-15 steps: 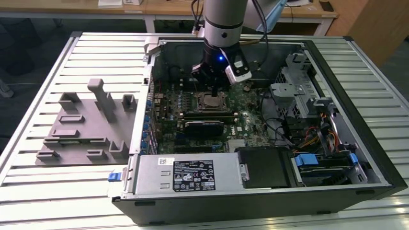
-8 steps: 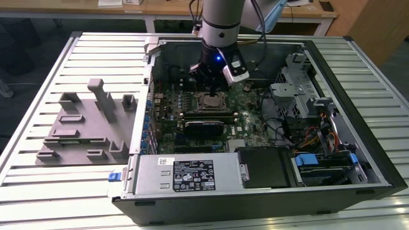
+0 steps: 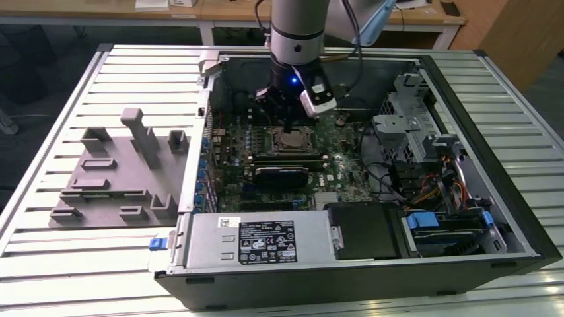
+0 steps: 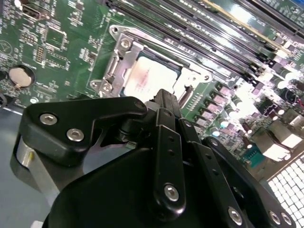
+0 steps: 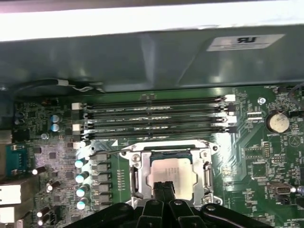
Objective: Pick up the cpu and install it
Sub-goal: 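Install the first cpu locking lever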
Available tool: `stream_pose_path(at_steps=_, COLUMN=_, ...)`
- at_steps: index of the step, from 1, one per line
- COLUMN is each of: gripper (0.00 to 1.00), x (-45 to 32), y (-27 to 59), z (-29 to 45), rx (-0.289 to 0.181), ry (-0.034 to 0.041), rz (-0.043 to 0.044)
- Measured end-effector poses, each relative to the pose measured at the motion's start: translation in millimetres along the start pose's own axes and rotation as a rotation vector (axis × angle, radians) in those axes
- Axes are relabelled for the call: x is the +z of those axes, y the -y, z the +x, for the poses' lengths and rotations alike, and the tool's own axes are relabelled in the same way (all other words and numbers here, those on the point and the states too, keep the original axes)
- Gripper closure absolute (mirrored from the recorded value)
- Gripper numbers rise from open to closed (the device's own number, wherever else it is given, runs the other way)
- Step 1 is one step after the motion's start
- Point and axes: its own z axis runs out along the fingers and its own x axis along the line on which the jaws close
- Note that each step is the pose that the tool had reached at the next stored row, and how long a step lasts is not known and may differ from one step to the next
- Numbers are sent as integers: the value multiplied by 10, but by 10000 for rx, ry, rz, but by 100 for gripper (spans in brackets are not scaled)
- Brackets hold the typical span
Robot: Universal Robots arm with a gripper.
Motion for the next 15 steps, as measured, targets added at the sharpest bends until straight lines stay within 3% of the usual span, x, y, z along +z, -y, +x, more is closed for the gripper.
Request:
stream_pose_path(at_steps=9, gripper=89, x=0, y=11, z=129, rx=-1, ry=0, rz=0)
stream_pose_path(at_steps=15, gripper=89, x=0, y=22, z=257, rx=0, ry=2, rz=0)
